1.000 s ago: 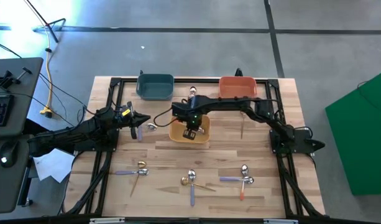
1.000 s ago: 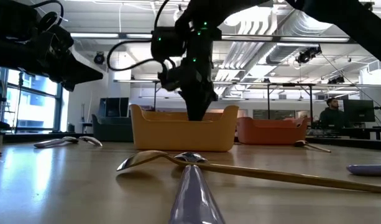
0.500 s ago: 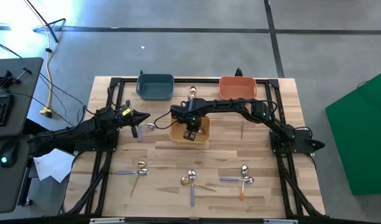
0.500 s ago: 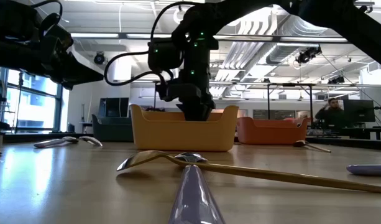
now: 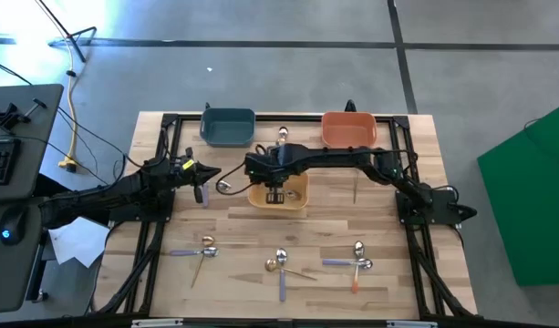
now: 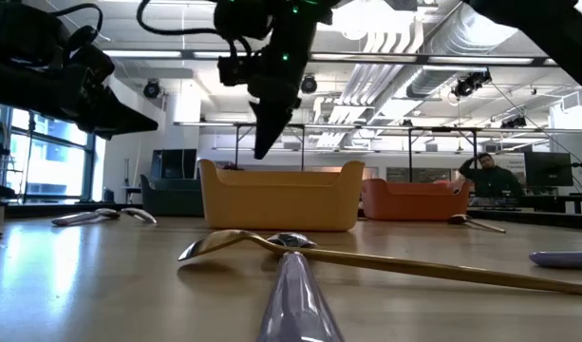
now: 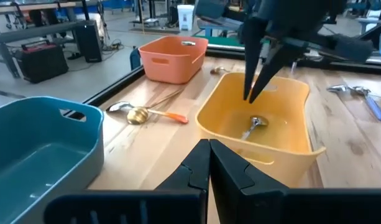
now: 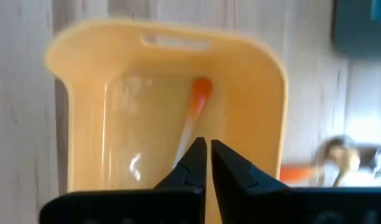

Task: Sort silverware by color (type)
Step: Put the gold spoon into the orange bin

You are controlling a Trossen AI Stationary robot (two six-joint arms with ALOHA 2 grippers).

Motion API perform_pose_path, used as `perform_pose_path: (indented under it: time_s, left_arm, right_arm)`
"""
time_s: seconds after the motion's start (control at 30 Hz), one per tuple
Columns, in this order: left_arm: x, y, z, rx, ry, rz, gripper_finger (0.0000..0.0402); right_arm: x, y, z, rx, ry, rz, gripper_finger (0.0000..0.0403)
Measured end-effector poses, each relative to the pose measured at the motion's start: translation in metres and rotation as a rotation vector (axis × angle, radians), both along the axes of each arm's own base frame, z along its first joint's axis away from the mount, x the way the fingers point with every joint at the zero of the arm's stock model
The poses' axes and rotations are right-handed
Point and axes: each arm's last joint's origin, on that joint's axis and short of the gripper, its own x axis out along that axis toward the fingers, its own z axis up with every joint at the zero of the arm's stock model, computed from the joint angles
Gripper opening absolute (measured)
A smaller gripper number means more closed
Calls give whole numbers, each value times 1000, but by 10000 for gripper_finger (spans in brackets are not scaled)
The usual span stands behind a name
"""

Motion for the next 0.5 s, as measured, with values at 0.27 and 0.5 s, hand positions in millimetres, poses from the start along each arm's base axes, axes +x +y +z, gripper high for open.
perform_pose_path:
  time_s: [0.27,0.5]
  left_arm:
    - [2,-3,0,-9,0,-50,0]
    - [4,-7,2,5,-18,-128,0]
  right_arm:
    - [-31,-3,-11,-40,-342,41,3]
    - [-113,-2,-4,-110,-780,45,1]
